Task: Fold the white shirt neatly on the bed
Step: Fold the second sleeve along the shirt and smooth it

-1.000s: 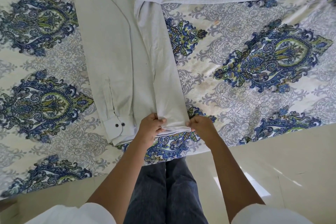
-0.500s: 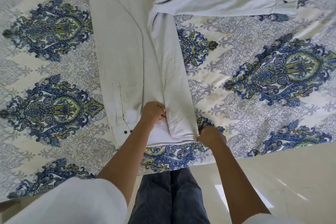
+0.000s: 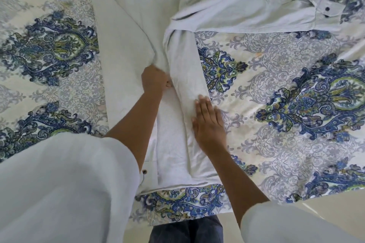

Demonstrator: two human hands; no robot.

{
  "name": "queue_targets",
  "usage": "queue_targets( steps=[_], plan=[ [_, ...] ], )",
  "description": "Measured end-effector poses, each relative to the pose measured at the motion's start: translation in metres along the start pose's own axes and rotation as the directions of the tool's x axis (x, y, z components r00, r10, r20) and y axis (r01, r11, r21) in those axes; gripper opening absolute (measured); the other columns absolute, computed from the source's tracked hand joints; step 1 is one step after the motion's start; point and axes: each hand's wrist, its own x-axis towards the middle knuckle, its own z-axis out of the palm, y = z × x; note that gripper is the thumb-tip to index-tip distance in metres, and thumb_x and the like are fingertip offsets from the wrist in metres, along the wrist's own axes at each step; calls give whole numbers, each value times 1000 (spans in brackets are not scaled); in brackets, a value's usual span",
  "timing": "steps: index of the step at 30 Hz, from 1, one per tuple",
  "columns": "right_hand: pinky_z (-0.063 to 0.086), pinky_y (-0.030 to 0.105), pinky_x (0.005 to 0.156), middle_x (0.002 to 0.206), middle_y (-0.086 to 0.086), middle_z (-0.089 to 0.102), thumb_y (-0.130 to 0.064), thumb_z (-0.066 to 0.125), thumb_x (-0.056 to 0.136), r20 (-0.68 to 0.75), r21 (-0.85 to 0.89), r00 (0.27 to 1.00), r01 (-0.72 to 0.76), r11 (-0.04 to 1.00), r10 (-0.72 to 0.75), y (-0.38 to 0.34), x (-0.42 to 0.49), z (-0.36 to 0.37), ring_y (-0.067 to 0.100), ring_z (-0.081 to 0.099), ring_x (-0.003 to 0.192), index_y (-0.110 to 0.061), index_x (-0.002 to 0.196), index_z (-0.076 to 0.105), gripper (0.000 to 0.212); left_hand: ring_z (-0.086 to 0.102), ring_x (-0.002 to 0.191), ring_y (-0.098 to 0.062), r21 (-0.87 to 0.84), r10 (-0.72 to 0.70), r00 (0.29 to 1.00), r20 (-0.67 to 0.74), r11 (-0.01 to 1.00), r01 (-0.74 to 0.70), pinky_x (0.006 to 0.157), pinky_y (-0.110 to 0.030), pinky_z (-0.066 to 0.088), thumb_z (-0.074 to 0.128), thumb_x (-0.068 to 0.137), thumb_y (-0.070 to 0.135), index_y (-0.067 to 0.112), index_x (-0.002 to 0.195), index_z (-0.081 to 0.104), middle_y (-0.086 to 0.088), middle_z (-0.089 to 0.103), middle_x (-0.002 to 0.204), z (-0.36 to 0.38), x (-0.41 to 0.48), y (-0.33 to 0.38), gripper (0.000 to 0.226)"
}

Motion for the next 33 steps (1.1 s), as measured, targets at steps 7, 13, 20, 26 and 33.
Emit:
queue_targets(
  steps=[7,13,20,26,33],
  plan=[
    [19,42,112,144,17,41,-29,33,93,-100,65,994,-39,997,45,-32,45,-4,31,37,136,-3,136,44,51,43,59,-15,122,253,963,89,957,-263,55,-22,35,63,83,21,18,63,37,4,39,61,10,23,29,33],
    [14,38,116,152,12,30,-33,30,97,-80,50,996,-24,998,27,-26,90,9,25,24,142,-7,144,32,54,50,79,-20,315,367,923,-116,895,-316,62,-25,34,45,86,5,10,74,46,-6,53,78,11,50,68,13],
    [12,33,115,139,20,47,-24,29,94,-238,154,966,-63,986,99,-28,92,-13,32,41,133,1,132,49,50,56,100,-33,387,880,387,274,267,-882,86,-46,44,41,87,12,0,100,60,-17,61,106,23,5,9,26],
    [20,43,112,142,19,43,-20,36,87,-121,41,992,-36,999,41,-42,72,2,34,38,134,0,132,48,50,19,144,-21,570,628,372,684,-142,-809,115,-46,10,17,95,43,19,147,26,-2,23,155,12,51,6,58],
    [19,44,115,154,8,25,-32,33,96,1,-120,999,36,992,-36,-26,-12,10,23,24,142,-9,146,29,55,11,146,-22,733,652,509,563,-108,-672,116,-45,1,22,99,37,15,149,18,-4,14,158,18,52,23,55]
  ],
)
